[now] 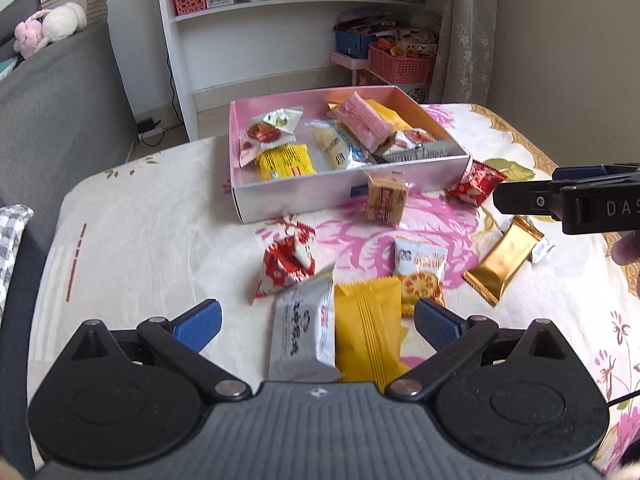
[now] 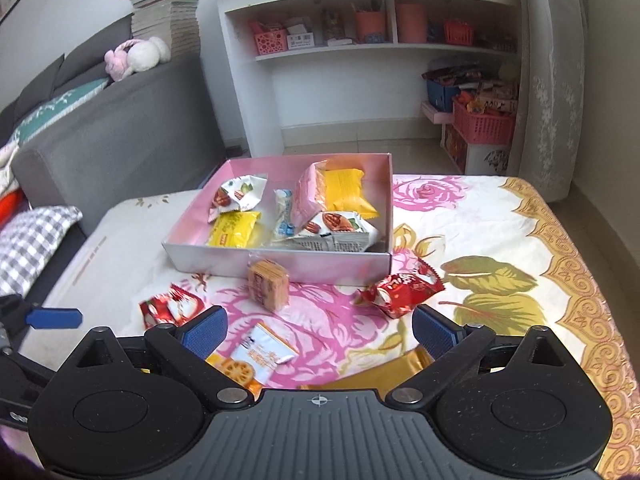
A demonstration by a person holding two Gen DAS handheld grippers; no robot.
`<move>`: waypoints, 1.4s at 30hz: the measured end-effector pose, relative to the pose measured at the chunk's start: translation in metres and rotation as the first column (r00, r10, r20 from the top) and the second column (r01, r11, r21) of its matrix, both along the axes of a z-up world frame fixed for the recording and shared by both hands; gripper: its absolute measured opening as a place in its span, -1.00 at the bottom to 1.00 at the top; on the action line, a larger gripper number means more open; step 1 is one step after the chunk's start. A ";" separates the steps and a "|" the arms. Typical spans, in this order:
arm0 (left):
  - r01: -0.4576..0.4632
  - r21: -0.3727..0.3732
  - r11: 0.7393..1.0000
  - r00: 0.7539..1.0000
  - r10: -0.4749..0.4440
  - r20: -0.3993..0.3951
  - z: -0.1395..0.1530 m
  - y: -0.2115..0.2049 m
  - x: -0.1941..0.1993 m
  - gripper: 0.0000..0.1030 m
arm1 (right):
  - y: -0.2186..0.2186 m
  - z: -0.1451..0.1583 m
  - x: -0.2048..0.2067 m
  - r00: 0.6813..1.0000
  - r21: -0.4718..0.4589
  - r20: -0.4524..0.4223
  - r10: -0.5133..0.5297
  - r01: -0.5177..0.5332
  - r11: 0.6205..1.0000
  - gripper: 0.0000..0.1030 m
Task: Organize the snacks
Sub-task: 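Grasp the yellow biscuit pack with the left tool while the right grasps the gold bar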
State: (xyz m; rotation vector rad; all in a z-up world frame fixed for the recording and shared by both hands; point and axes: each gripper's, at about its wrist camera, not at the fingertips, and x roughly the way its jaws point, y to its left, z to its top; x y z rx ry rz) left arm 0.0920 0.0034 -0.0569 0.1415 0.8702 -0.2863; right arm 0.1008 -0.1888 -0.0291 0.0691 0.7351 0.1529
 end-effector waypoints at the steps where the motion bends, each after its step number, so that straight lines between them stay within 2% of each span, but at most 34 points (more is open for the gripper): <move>1: 0.001 0.002 1.000 1.000 -0.001 -0.003 -0.003 0.000 -0.002 0.99 | 0.000 -0.003 -0.002 1.000 -0.020 0.003 0.007 -0.007 1.000 0.94; 6: 0.034 0.024 0.999 0.999 -0.033 -0.037 -0.015 -0.002 -0.015 0.99 | 0.000 -0.021 -0.010 0.999 -0.108 -0.025 0.030 -0.032 0.994 0.94; 12: 0.075 0.010 0.997 0.989 -0.073 -0.128 -0.029 -0.005 -0.022 0.92 | -0.001 -0.044 -0.010 0.993 -0.172 -0.114 0.025 -0.045 0.984 0.94; 15: 0.087 -0.009 0.996 0.983 -0.087 -0.161 -0.032 -0.008 -0.023 0.86 | -0.004 -0.052 -0.006 0.986 -0.159 -0.167 -0.014 -0.013 0.987 0.94; 22: 0.086 -0.038 0.996 0.978 -0.092 -0.187 -0.040 -0.016 -0.021 0.50 | -0.012 -0.066 0.010 0.965 -0.070 -0.240 -0.107 0.092 0.993 0.94; 26: 0.085 -0.040 0.996 0.978 -0.091 -0.186 -0.045 -0.019 -0.019 0.33 | -0.014 -0.071 0.018 0.952 -0.033 -0.246 -0.180 0.177 0.984 0.94; 32: 0.089 -0.035 0.995 0.985 -0.093 -0.144 -0.047 -0.022 -0.018 0.24 | -0.011 -0.077 0.027 0.942 -0.027 -0.222 -0.250 0.250 0.968 0.94; 38: 0.078 -0.051 0.996 0.989 -0.084 -0.120 -0.048 -0.020 -0.013 0.12 | -0.005 -0.081 0.027 0.951 -0.103 -0.217 -0.221 0.203 0.974 0.94; 42: 0.071 -0.061 0.996 0.990 -0.078 -0.117 -0.048 -0.017 -0.012 0.08 | -0.010 -0.080 0.018 0.956 -0.105 -0.230 -0.183 0.163 0.981 0.94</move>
